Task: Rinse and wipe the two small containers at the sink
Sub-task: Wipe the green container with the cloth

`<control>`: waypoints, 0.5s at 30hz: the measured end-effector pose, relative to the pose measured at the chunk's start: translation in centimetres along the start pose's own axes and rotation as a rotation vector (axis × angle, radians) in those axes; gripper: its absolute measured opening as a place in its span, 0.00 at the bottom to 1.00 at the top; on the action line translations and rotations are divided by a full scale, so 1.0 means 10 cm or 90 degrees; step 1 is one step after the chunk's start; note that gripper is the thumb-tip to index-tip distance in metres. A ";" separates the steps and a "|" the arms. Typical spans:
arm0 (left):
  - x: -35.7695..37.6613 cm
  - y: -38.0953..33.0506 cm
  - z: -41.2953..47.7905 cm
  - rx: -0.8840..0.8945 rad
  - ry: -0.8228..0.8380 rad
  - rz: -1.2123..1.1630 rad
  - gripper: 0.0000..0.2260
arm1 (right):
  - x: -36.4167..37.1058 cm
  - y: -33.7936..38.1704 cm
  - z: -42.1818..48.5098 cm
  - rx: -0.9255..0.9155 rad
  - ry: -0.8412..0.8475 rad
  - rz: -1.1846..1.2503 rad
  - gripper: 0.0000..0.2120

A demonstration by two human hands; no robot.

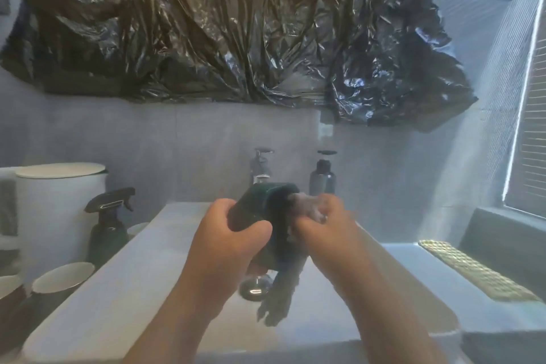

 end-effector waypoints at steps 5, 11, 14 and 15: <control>0.10 0.10 0.07 -0.017 0.054 0.034 0.19 | -0.12 -0.03 0.02 -0.040 0.063 -0.080 0.14; 0.02 0.05 0.08 0.013 0.057 0.079 0.10 | 0.05 0.02 0.00 -0.163 -0.024 -0.197 0.12; -0.02 -0.01 0.09 0.071 0.073 0.142 0.10 | 0.01 0.08 -0.04 -0.190 -0.077 -0.194 0.04; -0.02 -0.03 0.08 0.083 0.089 0.162 0.08 | -0.02 0.10 -0.06 -0.201 -0.081 -0.177 0.04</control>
Point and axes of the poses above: each hand's wrist, its own z-axis towards the middle knuckle, its own x-axis out of the palm, y = z × x, the point moved 3 cm from there along z, towards the middle knuckle, and after that the axes turned 4 degrees about -z, right-handed, at the moved point
